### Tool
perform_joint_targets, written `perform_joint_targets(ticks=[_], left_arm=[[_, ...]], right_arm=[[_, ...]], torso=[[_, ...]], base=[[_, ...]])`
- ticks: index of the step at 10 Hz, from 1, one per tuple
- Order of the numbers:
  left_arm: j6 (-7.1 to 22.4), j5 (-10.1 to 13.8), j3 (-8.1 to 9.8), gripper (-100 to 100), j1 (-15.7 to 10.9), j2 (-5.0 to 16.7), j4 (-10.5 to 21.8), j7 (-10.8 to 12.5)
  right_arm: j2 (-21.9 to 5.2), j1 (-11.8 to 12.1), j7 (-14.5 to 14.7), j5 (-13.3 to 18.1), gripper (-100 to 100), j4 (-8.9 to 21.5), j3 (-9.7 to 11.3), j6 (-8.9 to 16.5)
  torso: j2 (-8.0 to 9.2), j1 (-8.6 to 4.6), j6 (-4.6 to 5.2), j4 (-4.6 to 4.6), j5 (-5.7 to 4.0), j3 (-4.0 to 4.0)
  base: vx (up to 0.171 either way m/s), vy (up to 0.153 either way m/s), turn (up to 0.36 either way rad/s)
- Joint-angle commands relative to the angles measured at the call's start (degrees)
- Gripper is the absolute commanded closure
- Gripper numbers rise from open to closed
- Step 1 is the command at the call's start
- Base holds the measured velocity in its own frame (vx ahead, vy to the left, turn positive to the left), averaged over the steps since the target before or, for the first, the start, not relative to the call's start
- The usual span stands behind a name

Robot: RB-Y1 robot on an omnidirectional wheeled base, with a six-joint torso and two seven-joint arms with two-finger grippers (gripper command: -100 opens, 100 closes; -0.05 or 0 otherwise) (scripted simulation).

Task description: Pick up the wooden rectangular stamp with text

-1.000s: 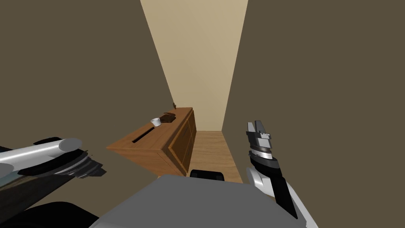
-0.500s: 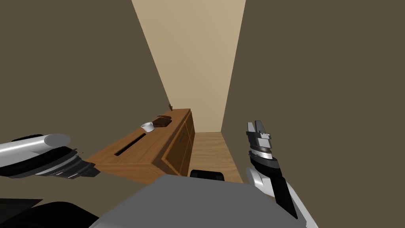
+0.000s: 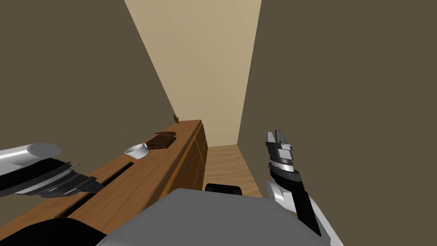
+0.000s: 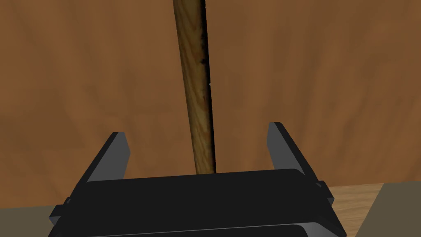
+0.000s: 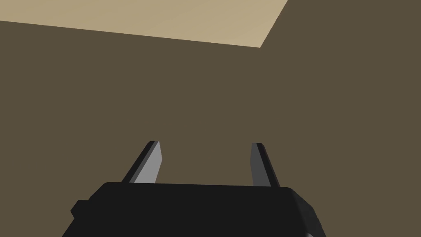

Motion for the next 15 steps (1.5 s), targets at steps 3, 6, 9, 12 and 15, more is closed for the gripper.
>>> perform_joint_targets(ticks=[3, 6, 9, 12, 15], left_arm=[[-0.89, -1.1, -0.17, -100, -0.55, -1.78, 0.34, -0.55], [-1.46, -1.76, -0.04, -100, -0.58, -2.85, 0.27, -0.73], [-1.57, -1.81, -0.02, 100, -0.56, -2.96, 0.27, -0.76], [-1.59, -1.81, -0.02, 0, -0.56, -2.96, 0.29, -0.74], [-0.72, -0.33, 0.66, 100, 0.77, -0.92, -0.51, 0.05]], right_arm=[[0.01, -0.02, 0.0, 0.0, 0, 0.0, 0.01, 0.0], [0.01, -0.03, 0.0, 0.0, 0, 0.0, 0.01, 0.01], [0.01, -0.03, 0.0, 0.0, 0, 0.0, 0.01, 0.01], [0.01, -0.03, 0.0, 0.0, 0, 0.0, 0.01, 0.01], [0.01, -0.03, 0.0, 0.0, 0, 0.0, 0.01, 0.01]], torso=[[0.69, -0.23, -0.05, 0.17, -0.06, 0.41], [0.94, -0.3, -0.07, 0.24, -0.07, 0.56], [0.96, -0.24, -0.06, 0.24, -0.06, 0.57], [0.95, -0.24, -0.04, 0.24, -0.05, 0.57], [0.96, -0.27, -0.04, 0.24, -0.11, 0.57]], base=[[0.039, 0.012, -0.014], [0.003, -0.004, -0.008], [0.0, 0.0, 0.0], [0.0, 0.0, 0.0], [-0.006, 0.006, 0.01]])
